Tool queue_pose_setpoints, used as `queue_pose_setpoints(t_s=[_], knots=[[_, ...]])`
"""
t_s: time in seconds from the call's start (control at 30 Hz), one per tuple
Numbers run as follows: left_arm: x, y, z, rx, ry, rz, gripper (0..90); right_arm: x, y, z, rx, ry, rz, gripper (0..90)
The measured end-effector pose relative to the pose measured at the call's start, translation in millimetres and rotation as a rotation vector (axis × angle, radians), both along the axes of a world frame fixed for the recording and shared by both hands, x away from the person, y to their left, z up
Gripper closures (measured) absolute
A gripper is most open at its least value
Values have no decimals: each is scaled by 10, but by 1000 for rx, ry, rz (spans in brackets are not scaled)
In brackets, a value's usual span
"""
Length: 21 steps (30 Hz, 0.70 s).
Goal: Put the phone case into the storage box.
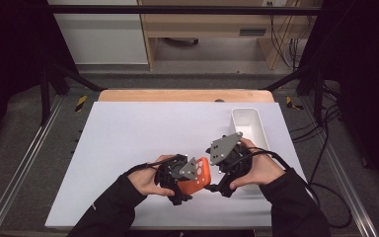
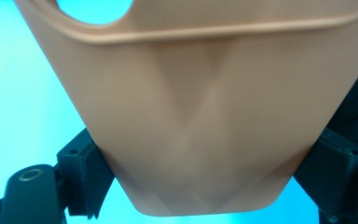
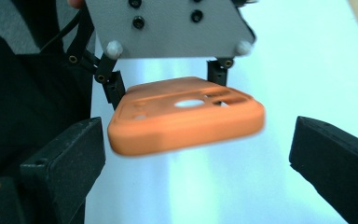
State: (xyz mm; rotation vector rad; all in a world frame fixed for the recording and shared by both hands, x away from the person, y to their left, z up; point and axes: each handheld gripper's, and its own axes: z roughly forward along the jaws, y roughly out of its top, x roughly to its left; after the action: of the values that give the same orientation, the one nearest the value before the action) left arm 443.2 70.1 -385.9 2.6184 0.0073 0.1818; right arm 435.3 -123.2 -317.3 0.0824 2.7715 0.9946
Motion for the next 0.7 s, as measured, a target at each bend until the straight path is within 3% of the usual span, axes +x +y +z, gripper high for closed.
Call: queue_pose_setpoints(t_s=[0.23, 0.7], knots=[[21, 83, -11, -20, 0, 0, 145, -9, -112, 24, 46, -4, -23, 35], [64, 289, -77, -148, 27, 31, 145, 8, -237, -108, 97, 23, -48, 33]])
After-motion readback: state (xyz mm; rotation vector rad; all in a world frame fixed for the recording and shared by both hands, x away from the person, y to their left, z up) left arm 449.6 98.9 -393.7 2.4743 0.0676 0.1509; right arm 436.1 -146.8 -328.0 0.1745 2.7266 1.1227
